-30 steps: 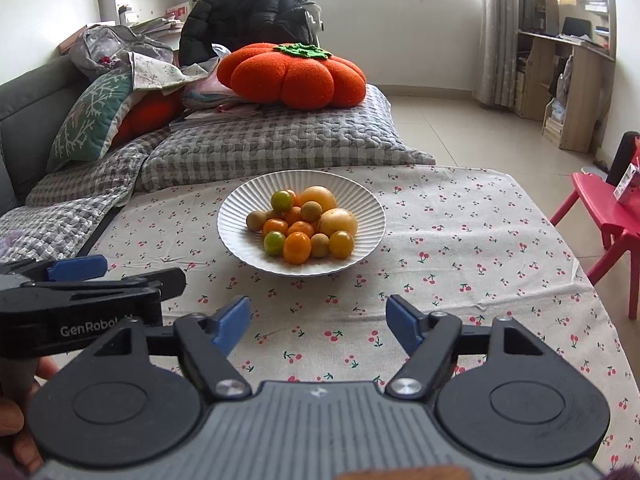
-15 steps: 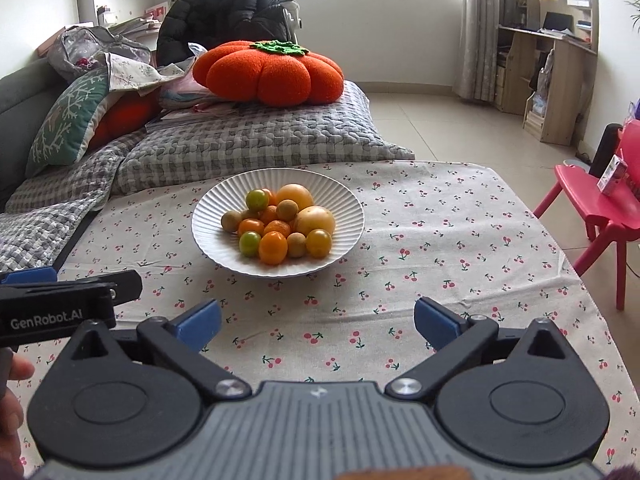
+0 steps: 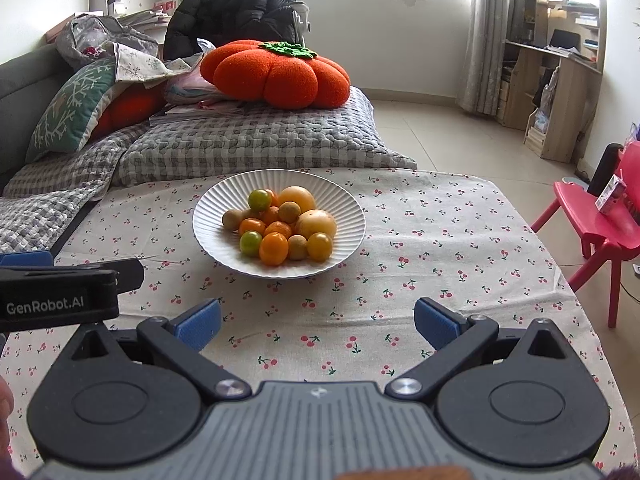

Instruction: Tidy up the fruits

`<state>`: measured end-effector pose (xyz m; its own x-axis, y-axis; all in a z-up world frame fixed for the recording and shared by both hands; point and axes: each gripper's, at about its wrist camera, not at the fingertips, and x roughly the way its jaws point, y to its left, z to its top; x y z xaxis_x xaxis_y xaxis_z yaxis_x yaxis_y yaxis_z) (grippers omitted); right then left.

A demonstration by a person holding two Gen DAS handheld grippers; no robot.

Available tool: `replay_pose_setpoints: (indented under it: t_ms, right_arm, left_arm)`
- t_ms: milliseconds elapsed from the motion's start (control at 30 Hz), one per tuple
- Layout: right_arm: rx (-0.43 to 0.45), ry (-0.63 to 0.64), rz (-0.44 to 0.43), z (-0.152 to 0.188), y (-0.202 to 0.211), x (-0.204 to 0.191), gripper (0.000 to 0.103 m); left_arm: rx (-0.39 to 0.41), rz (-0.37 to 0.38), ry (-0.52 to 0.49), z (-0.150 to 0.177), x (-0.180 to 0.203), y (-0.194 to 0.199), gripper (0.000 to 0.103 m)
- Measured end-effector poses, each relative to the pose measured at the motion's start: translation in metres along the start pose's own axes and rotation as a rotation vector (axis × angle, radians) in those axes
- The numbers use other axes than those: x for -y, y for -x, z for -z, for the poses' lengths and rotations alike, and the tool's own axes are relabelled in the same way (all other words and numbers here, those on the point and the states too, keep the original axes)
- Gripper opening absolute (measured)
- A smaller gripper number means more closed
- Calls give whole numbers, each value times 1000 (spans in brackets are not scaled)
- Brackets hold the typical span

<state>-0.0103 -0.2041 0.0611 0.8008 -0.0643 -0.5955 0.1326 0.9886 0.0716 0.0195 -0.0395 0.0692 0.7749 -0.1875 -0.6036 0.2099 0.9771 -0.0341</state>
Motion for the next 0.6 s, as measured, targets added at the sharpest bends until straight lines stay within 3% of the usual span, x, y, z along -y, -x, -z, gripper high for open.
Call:
replay_pose_setpoints:
  t_ms: [600]
  right_arm:
    - [-13, 9, -8, 2, -2, -3, 103]
  left_arm:
    - [-3, 13, -7, 2, 1, 0, 91]
